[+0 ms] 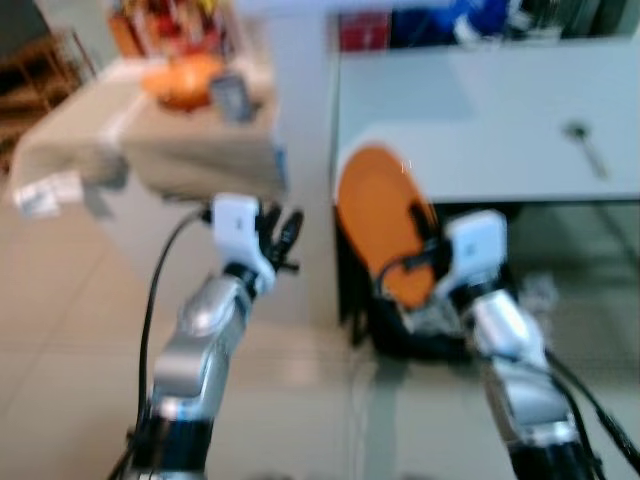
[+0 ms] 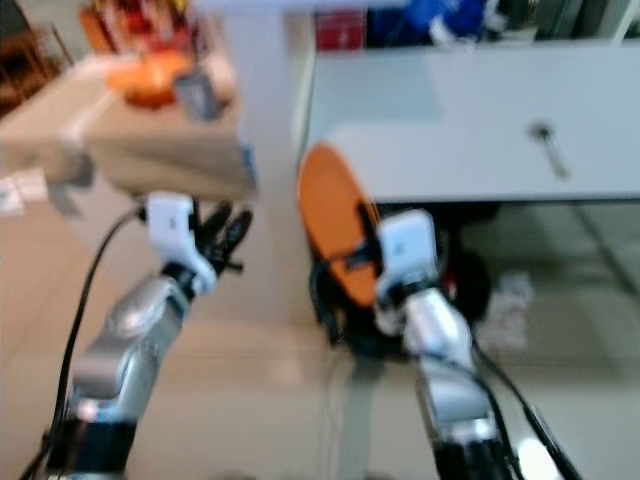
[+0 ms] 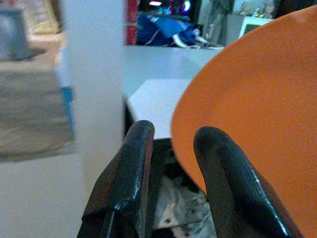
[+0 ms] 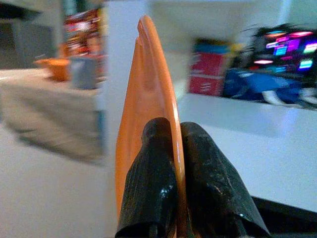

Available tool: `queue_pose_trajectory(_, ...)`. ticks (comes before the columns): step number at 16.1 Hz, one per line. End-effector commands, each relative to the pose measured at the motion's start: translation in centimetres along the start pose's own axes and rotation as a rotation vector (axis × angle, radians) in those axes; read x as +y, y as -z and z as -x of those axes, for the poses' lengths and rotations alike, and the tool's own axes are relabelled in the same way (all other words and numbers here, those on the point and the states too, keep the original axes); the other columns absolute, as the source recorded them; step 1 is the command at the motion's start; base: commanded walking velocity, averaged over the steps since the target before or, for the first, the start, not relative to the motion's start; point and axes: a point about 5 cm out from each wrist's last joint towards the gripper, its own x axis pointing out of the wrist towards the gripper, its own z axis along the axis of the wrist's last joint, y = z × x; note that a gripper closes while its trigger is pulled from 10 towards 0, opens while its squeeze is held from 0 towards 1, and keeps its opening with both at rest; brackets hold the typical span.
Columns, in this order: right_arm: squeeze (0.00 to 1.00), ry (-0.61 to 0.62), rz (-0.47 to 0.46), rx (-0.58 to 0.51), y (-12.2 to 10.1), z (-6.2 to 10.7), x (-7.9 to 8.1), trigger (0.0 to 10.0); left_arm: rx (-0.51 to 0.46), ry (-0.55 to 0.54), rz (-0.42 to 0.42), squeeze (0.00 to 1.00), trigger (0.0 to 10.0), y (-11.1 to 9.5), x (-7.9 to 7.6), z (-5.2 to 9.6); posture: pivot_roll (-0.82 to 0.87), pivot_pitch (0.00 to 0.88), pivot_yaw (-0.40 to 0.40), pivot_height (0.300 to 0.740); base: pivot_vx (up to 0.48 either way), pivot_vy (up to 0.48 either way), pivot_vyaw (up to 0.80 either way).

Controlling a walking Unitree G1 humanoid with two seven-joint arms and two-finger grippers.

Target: Setting the table

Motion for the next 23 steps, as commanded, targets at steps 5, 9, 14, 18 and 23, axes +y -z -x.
queue_pose_trajectory(5,0.00,-0.027,-0.005,-0.044,-0.7,0.0,0.8,0.0,0.035,-0.090,-0.032,0.00,10.0,0.5,1.8,0.0,-0.16,0.000,0.104,0.735,0.049,-0.428,0.00)
queue_pose_trajectory(9,0.00,-0.036,-0.007,-0.042,-0.6,0.1,1.0,0.0,0.036,-0.094,-0.063,0.00,10.0,0.5,2.0,-0.2,-0.16,0.000,0.107,0.735,0.252,-0.405,0.00)
queue_pose_trajectory(14,0.00,-0.039,-0.008,-0.038,-0.5,0.3,1.1,0.0,0.038,-0.102,-0.067,0.00,10.0,0.5,2.2,-0.3,-0.16,0.000,0.108,0.735,0.251,-0.405,0.00)
queue_pose_trajectory(18,0.00,-0.038,-0.009,-0.037,-0.5,0.4,1.1,0.0,0.038,-0.093,-0.084,0.00,10.0,0.4,2.2,-0.5,-0.17,0.000,0.114,0.735,0.247,-0.409,0.00)
queue_pose_trajectory(23,0.00,-0.041,-0.011,-0.038,-0.6,0.5,1.2,0.0,0.040,-0.078,-0.097,0.00,10.0,0.5,2.0,-0.6,-0.17,0.000,0.118,0.735,0.000,-0.457,0.00)
